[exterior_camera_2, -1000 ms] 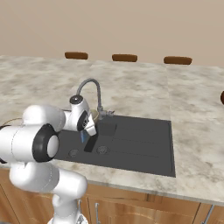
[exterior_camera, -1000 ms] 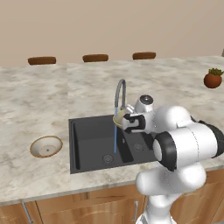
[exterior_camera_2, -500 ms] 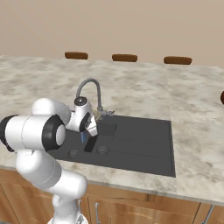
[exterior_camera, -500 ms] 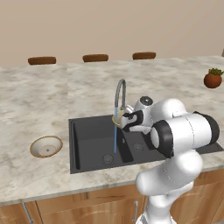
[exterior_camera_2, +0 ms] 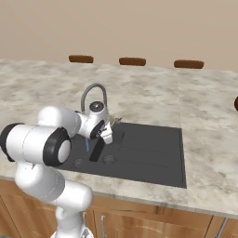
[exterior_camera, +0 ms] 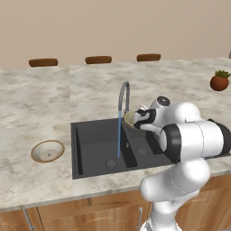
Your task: Rinse each bowl for a few seconds and place them down in the sink or on the counter.
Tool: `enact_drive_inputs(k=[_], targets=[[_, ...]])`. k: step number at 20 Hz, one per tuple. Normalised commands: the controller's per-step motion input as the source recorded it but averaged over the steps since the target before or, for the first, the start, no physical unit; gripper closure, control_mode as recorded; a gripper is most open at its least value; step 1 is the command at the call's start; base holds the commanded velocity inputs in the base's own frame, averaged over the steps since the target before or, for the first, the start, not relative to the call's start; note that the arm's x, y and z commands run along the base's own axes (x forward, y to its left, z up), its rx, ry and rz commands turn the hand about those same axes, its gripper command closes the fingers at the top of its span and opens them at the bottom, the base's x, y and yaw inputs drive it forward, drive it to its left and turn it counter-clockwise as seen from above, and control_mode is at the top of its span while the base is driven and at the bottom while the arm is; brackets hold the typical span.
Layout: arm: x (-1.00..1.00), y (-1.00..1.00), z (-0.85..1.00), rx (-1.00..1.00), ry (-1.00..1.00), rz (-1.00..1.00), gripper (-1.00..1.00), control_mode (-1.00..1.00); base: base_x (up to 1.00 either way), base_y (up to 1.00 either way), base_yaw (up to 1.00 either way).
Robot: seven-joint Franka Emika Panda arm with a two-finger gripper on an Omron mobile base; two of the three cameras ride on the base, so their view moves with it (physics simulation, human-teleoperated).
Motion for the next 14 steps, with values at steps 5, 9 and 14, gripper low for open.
enact_drive_inputs(k=[5, 9, 14], targets=[[0.0, -0.4, 0.28, 0.0, 0.0, -0.03, 1.0, -1.0, 0.0, 0.0, 0.0], [0.0, -0.43, 0.26, 0.0, 0.0, -0.04, 1.0, -1.0, 0.0, 0.0, 0.0], [0.0, -0.4, 0.18, 0.0, 0.0, -0.03, 1.0, -1.0, 0.0, 0.0, 0.0]])
